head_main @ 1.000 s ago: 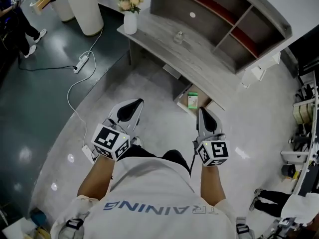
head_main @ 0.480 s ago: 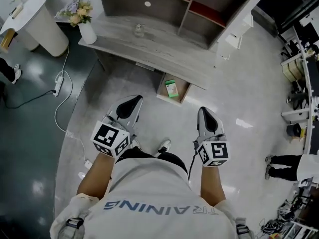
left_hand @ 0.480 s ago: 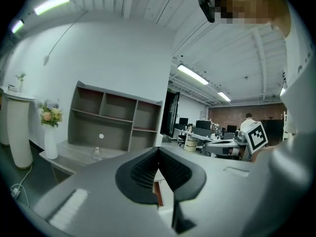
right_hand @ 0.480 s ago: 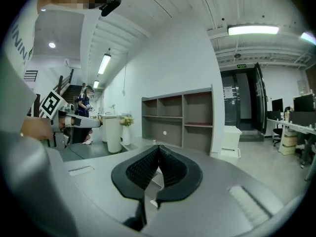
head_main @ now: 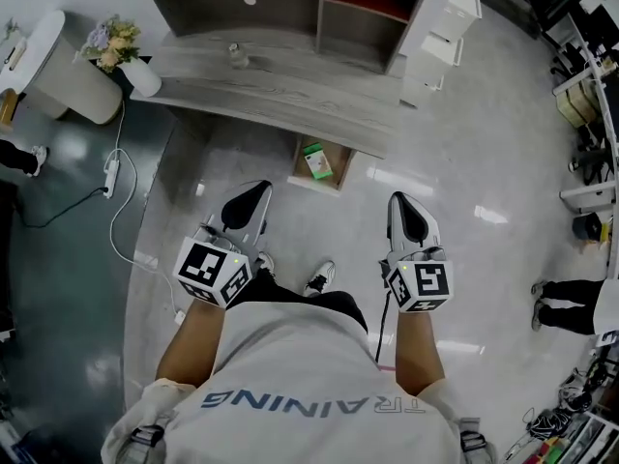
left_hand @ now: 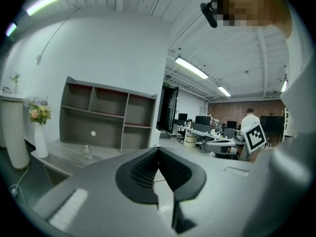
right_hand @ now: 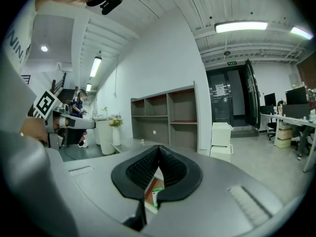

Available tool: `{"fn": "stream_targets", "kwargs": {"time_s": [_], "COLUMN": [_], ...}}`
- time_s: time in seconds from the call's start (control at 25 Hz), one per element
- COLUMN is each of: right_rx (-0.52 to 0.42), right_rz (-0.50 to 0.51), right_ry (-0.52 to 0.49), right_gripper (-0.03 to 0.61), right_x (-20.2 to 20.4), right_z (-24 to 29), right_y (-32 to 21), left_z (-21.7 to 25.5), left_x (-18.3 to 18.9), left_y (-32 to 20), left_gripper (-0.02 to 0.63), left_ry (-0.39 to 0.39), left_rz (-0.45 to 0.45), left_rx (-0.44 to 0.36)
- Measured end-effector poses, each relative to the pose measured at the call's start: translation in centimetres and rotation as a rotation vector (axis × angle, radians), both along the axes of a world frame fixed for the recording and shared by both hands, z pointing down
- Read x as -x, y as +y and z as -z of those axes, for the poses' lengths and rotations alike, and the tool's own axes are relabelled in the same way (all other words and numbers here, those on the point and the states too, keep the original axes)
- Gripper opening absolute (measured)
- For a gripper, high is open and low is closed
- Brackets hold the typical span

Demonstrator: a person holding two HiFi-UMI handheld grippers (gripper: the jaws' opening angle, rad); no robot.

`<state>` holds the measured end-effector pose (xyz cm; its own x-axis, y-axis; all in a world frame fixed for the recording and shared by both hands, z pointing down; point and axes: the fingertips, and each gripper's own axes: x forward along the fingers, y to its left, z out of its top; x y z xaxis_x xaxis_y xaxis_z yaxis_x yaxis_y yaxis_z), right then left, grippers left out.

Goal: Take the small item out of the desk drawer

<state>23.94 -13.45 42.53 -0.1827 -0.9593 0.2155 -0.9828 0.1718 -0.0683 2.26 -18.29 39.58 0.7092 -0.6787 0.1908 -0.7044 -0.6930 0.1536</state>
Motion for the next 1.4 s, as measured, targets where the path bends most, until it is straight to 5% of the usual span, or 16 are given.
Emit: {"fn": "stream_targets", "kwargs": {"time_s": [0.4, 1.0, 1.2, 1.4], "right_rx": [-0.012, 0.072, 0.1, 0.158], "right_rz": [-0.112, -0.068, -0.057, -0.031], "right_ry": [0.021, 0.059, 0.06, 0.099], "right_gripper": [0.034, 0.496, 0.569, 0.578], "right_x": [-0.5, 1.4, 2.0, 3.1], "right_z": [0.9, -0.8, -1.6, -3.5], "right_y": [-0.9, -3.3, -3.7, -4.4], "left_z": [-0.1, -0.6, -0.8, -1.3], "left_x": [-0.3, 0.8, 1.0, 1.3], "left_y": [-2.8, -4.3, -4.7, -5.2], "left_gripper": [-0.002, -0.002, -0.002, -0.002], "left_ry": [0.003, 0.015, 0.018, 0.019], "left_rz": [-0.069, -0.091, -0.097, -0.094], "left_rx": [-0.002, 0.018, 0.024, 0.035]}}
